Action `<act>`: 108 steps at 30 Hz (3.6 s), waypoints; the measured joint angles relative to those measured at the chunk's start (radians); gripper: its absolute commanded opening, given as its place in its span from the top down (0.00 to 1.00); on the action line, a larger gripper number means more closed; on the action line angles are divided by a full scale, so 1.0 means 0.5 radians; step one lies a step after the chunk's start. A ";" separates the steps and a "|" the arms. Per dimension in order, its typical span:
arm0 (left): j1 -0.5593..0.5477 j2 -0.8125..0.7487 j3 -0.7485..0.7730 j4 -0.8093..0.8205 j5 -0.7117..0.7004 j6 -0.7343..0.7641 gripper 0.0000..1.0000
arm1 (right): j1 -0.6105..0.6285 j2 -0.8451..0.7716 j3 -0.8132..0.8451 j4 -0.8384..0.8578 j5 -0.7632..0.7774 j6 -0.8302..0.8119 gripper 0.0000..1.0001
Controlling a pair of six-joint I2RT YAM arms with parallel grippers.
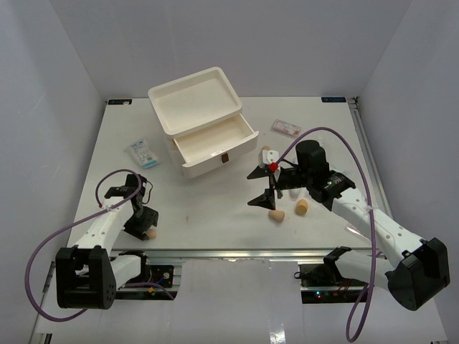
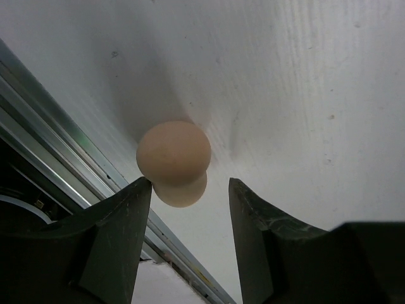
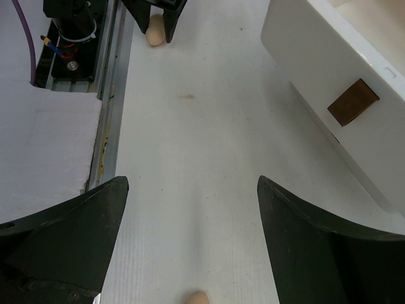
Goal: Organize the makeup
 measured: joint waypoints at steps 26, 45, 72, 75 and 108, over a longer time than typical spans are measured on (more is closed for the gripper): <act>-0.008 -0.743 0.336 1.106 1.123 0.953 1.00 | -0.258 -0.016 -0.002 0.013 -0.105 0.053 0.12; -0.957 0.540 1.368 1.405 1.006 1.668 0.49 | -0.491 0.066 -0.038 0.003 -0.070 -0.002 0.10; -0.964 -0.561 0.671 1.478 0.375 1.928 0.13 | -0.357 0.399 -0.091 -0.671 0.387 -0.992 0.12; -0.964 -0.883 0.456 1.491 0.218 1.929 0.11 | -0.290 0.488 -0.102 -0.669 0.562 -0.948 0.13; -0.964 -1.066 0.211 1.582 -0.105 1.931 0.10 | -0.130 0.548 0.206 -0.907 0.778 -0.697 0.88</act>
